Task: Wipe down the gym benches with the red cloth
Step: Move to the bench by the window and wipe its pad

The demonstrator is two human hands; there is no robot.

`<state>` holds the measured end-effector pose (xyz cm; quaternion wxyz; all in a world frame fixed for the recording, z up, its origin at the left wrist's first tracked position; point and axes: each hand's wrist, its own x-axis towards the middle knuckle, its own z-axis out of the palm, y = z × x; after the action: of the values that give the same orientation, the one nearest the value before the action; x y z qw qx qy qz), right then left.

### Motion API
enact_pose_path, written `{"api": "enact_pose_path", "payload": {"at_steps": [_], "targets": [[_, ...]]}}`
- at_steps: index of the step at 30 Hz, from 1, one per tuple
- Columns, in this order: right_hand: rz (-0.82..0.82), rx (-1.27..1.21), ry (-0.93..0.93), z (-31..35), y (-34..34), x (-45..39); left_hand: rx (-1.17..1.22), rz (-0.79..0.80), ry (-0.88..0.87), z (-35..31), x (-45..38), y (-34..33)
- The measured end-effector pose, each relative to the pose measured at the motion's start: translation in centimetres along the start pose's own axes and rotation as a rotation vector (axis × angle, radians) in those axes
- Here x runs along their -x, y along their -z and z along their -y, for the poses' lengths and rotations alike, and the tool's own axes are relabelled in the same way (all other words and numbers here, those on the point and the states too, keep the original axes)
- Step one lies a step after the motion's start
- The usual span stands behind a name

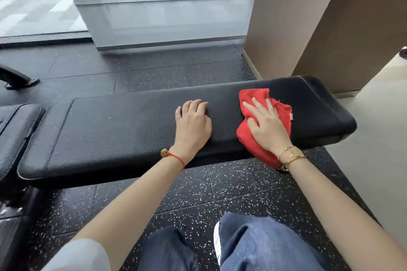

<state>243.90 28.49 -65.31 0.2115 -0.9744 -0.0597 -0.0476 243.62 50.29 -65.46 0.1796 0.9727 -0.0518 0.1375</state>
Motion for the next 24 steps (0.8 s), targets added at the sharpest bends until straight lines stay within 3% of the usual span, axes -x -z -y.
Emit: {"api": "enact_pose_path", "payload": {"at_steps": [5, 10, 13, 18, 21, 24], "targets": [[-0.098, 0.077, -0.257, -5.6, 2.4, -2.3, 0.002, 0.030, -0.039, -2.1, -1.4, -1.5], [-0.065, 0.094, -0.421, -8.5, 4.0, -7.5, -0.033, 0.014, -0.035, -2.1, -1.8, -2.2], [-0.010, 0.099, -0.420, -9.0, 4.6, -10.3, -0.047, -0.011, -0.036, -2.3, -1.8, -2.3], [0.061, 0.110, -0.237, -7.9, 4.0, -9.1, -0.055, -0.029, -0.041, -2.4, -1.7, -2.4], [-0.009, 0.101, -0.243, -8.0, 3.6, -5.5, -0.050, -0.014, -0.043, -2.2, -1.7, -2.4], [-0.143, 0.104, -0.399, -9.0, 4.0, -2.2, -0.049, -0.001, -0.050, -2.0, -1.6, -2.6]]}}
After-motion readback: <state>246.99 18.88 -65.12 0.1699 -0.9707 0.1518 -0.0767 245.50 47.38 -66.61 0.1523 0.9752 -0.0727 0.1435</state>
